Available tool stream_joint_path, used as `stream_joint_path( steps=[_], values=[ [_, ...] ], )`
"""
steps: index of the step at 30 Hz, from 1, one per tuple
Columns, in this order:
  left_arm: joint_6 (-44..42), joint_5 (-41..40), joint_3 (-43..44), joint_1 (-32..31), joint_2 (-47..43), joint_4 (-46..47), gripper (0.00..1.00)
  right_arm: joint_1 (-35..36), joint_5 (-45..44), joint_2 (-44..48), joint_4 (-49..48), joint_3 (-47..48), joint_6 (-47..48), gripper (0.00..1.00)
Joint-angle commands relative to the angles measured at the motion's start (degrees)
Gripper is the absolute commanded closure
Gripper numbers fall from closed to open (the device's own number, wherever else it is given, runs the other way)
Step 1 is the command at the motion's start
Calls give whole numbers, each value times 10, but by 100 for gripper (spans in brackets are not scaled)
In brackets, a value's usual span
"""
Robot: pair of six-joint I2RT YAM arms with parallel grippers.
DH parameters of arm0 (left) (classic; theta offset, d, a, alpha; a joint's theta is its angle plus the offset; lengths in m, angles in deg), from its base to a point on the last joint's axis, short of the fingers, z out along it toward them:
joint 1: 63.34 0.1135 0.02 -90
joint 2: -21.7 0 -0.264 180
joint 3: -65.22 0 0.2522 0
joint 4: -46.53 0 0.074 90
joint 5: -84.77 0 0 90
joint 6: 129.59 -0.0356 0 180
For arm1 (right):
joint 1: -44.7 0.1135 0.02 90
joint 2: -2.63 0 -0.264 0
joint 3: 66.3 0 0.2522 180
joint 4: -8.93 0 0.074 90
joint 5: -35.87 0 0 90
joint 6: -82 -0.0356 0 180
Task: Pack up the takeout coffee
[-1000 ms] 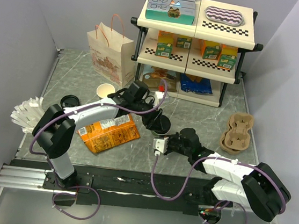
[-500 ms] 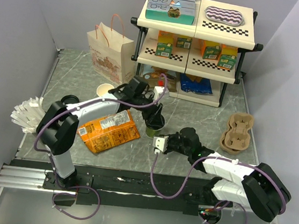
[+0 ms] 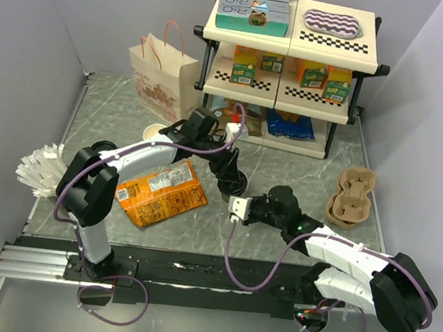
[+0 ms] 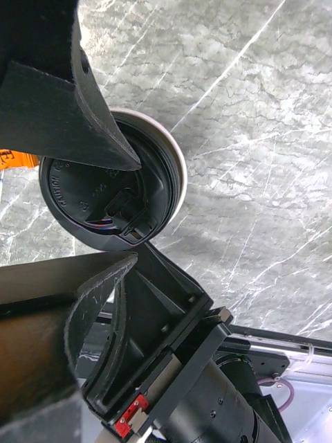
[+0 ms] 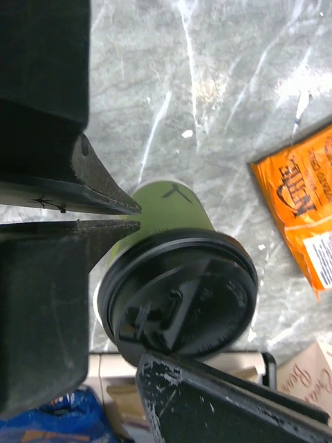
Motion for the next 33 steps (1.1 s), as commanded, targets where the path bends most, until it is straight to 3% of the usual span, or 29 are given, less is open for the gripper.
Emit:
stream_joint_path(
  steps=[1,4,6,11,16,20,26,33],
  values=[
    [3,26,30,-2,-1,8,43,-4,4,26,43,27,-15,85],
    [23,29,46,-1,-11,4,41,-39,41,73,122,47,-34,82],
    [26,26,56,2,-25,3,40,-84,121,111,199,76,-57,79],
    [43,0,50,28,-56,12,35,-112,164,126,261,150,-162,68],
    [77,-24,-13,67,-87,33,30,-123,135,29,244,233,-354,44],
    [99,-27,-64,85,-98,49,26,-139,126,-90,271,310,-465,39],
    [131,-13,-92,89,-87,80,25,-153,117,-163,302,379,-517,30],
    [149,-4,-97,90,-70,95,25,-153,115,-213,358,425,-521,29]
  ],
)
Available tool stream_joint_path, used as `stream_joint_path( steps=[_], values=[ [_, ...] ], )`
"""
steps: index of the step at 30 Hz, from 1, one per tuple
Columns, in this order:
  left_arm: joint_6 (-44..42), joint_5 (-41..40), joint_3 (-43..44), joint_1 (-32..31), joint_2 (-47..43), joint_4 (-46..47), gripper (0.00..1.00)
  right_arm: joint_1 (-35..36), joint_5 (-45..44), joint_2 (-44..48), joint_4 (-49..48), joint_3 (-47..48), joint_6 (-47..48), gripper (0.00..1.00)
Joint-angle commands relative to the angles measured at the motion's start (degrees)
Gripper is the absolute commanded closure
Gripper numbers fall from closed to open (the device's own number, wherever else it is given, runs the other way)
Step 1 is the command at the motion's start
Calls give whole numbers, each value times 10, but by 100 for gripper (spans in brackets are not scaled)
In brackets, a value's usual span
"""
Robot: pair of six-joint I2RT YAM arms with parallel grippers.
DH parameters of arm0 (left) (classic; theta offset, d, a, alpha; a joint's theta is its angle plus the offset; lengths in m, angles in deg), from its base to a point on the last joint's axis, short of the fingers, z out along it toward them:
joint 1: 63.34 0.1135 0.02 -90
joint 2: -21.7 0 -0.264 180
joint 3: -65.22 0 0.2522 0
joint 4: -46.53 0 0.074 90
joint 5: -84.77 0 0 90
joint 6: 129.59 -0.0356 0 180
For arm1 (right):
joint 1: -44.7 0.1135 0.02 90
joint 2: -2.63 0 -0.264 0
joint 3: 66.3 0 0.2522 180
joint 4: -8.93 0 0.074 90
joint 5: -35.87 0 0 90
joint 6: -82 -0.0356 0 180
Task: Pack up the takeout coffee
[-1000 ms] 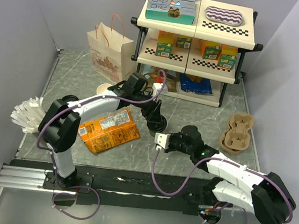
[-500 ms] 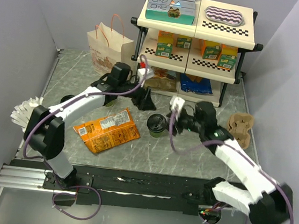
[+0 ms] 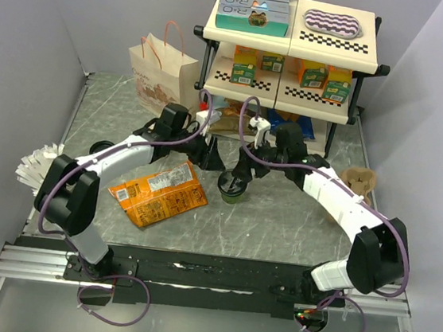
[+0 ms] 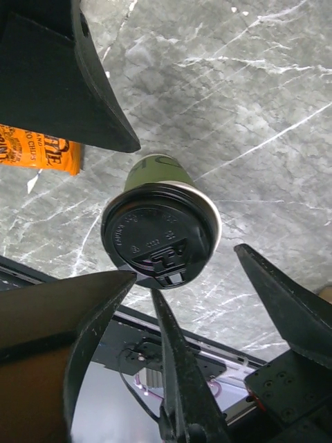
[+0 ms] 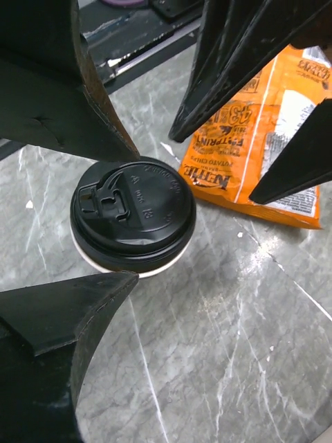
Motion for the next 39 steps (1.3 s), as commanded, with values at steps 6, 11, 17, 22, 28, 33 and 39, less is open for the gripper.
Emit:
stream_joint_path(
  steps=[6,11,17,22,28,33,39],
  values=[
    [13,32,1,3,23,27,26,-2,-9,-69,80,77,-19,30],
    [12,43,-4,3,30,26,27,-2,-18,-83,101,95,-16,30],
    [12,59,-4,4,44,27,27,-6,-19,-95,116,100,-14,31],
    [11,79,-3,4,53,26,28,-13,-14,-109,134,110,-17,37],
    [9,91,-3,4,62,24,29,-16,-16,-122,147,116,-20,39],
    [9,104,-1,3,69,23,29,-19,-11,-124,150,117,-24,45],
    [7,116,6,-3,81,19,29,-26,-5,-119,146,114,-43,50]
  ],
)
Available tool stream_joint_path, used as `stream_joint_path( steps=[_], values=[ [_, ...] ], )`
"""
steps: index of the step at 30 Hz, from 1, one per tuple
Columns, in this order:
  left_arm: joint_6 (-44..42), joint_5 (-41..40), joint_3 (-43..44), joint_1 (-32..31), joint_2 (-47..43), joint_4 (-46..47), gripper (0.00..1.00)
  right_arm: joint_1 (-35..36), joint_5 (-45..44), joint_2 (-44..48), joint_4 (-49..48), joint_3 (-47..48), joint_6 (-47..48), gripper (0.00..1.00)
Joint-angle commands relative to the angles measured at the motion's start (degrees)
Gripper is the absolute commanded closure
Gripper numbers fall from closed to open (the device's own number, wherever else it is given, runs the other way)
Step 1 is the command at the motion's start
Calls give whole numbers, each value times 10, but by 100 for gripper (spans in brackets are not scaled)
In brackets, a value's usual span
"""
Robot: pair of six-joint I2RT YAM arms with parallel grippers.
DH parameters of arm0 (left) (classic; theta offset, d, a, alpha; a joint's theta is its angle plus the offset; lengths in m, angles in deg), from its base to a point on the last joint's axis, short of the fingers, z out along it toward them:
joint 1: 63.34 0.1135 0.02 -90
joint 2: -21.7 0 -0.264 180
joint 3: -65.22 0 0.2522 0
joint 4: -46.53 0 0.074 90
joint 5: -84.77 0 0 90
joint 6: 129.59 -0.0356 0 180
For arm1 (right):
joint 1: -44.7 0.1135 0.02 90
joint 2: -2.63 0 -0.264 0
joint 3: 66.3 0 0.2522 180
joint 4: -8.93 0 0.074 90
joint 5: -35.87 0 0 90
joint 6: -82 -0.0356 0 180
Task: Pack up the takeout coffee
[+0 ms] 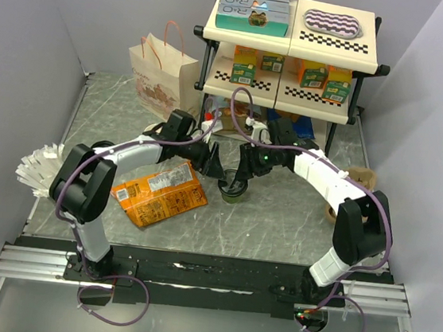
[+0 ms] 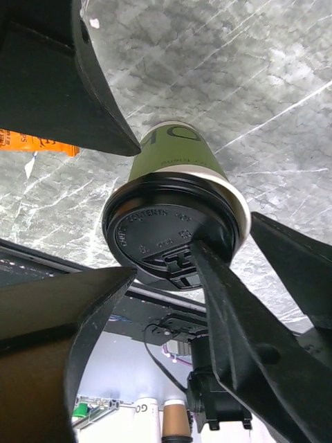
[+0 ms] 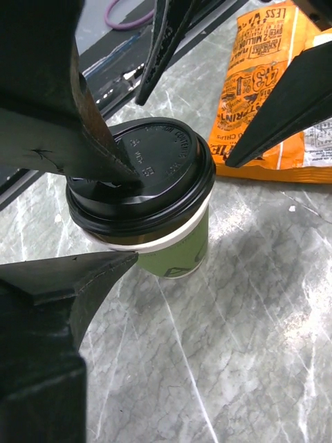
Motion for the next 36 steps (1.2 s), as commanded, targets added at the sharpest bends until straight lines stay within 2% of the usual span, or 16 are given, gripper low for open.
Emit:
stream_joint_path(
  steps=[1,8,14,27,36],
  values=[
    [-7,30,9,-6,11,1,29,-9,3,0,10,21,-21,50],
    [-10,31,20,-10,23,-1,31,-11,16,-2,11,24,-24,52],
    [-10,28,38,-10,36,0,33,-13,53,-11,15,31,-32,45],
    [2,31,69,-10,66,9,35,-22,82,-14,11,24,-44,48],
    [4,32,87,-10,79,10,35,-39,132,-20,5,15,-66,44]
  ],
)
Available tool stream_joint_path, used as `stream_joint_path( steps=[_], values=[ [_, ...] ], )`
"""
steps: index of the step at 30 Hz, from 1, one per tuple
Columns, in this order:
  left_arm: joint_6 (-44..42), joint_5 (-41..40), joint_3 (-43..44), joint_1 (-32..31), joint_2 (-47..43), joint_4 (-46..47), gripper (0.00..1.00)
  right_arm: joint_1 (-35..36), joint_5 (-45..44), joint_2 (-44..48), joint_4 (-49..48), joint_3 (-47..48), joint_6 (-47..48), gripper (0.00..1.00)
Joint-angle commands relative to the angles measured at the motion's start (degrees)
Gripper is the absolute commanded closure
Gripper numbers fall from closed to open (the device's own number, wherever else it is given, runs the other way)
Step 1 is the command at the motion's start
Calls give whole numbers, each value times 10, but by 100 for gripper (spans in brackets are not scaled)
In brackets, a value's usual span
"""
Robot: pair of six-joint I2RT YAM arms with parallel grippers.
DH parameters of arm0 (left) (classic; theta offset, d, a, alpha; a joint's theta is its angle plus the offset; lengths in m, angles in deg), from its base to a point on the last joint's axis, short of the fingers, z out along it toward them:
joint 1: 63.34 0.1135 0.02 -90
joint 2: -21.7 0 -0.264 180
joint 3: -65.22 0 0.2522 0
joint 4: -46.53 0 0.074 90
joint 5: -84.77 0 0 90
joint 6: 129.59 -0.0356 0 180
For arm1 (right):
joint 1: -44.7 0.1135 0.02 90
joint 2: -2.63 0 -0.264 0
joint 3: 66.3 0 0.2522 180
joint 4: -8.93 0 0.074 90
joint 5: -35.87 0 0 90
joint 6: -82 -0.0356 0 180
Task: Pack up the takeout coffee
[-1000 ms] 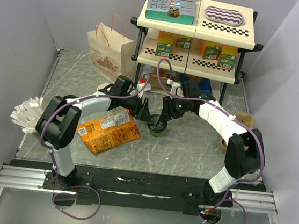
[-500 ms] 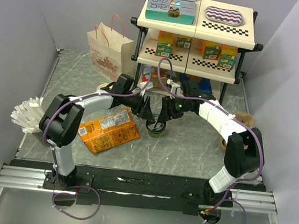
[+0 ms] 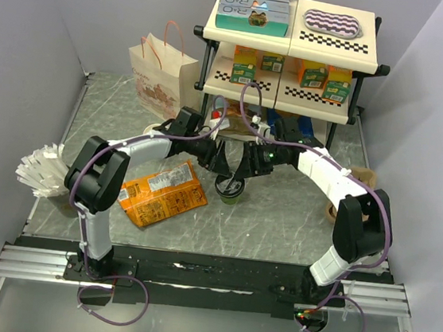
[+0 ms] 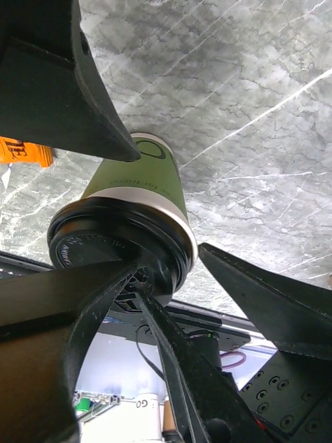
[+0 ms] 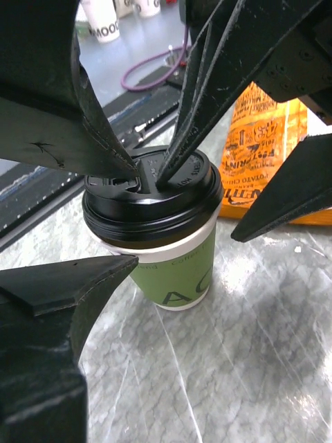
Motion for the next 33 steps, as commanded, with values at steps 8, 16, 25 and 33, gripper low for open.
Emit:
stream_joint_path(
  steps=[8,16,25,33],
  values=[
    [10,21,24,-3,13,28,35,-10,25,-17,0,13,-17,38],
    [14,28,33,-3,21,28,35,-9,30,-32,7,15,-13,36],
    [24,36,34,-4,25,38,35,-10,0,-31,15,15,-17,40],
    [-1,27,27,7,-19,1,32,-11,-29,-26,38,34,-13,39]
  ],
)
